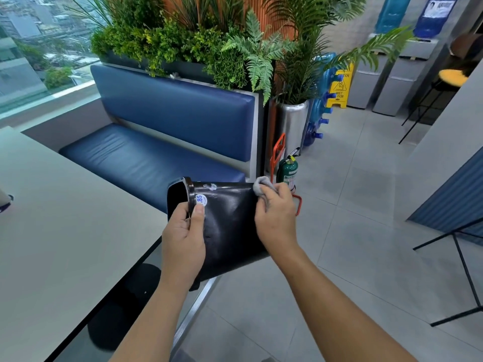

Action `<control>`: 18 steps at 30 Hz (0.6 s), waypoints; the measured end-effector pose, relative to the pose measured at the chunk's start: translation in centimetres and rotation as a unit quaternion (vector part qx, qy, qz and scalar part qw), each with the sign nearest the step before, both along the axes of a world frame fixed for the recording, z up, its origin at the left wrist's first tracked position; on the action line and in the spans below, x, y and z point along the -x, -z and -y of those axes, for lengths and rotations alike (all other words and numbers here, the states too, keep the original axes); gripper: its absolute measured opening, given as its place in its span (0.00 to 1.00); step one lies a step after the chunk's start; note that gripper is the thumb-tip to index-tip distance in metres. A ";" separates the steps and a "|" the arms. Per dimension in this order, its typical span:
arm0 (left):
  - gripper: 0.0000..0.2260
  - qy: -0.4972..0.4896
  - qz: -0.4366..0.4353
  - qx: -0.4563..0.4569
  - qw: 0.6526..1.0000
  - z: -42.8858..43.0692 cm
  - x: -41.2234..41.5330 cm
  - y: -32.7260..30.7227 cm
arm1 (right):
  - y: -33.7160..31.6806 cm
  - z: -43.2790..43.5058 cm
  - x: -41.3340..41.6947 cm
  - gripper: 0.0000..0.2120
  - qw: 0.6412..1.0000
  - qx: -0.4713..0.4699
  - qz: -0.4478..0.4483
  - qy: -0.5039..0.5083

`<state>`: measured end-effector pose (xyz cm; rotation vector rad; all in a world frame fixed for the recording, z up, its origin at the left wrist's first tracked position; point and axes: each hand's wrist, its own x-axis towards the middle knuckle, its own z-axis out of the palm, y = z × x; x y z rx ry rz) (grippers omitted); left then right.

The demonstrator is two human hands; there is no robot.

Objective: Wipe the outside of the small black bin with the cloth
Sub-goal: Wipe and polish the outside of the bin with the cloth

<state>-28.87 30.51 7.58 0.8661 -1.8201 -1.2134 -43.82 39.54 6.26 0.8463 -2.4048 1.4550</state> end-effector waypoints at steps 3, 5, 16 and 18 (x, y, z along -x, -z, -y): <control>0.11 0.005 0.021 0.024 0.999 -0.3 0.8 0.3 | -1.5 2.3 -3.4 0.14 0.997 0.010 -0.039 -0.070; 0.10 0.000 0.014 0.019 1.000 -0.2 0.8 0.3 | -2.6 3.1 -5.6 0.14 0.991 0.017 -0.053 -0.125; 0.14 -0.013 -0.003 -0.015 1.000 0.4 0.2 -0.2 | 0.7 0.4 0.8 0.14 1.000 -0.005 0.008 -0.008; 0.12 -0.006 0.016 -0.002 1.000 0.1 0.9 0.0 | -0.3 2.1 -2.1 0.15 0.998 0.008 -0.034 -0.046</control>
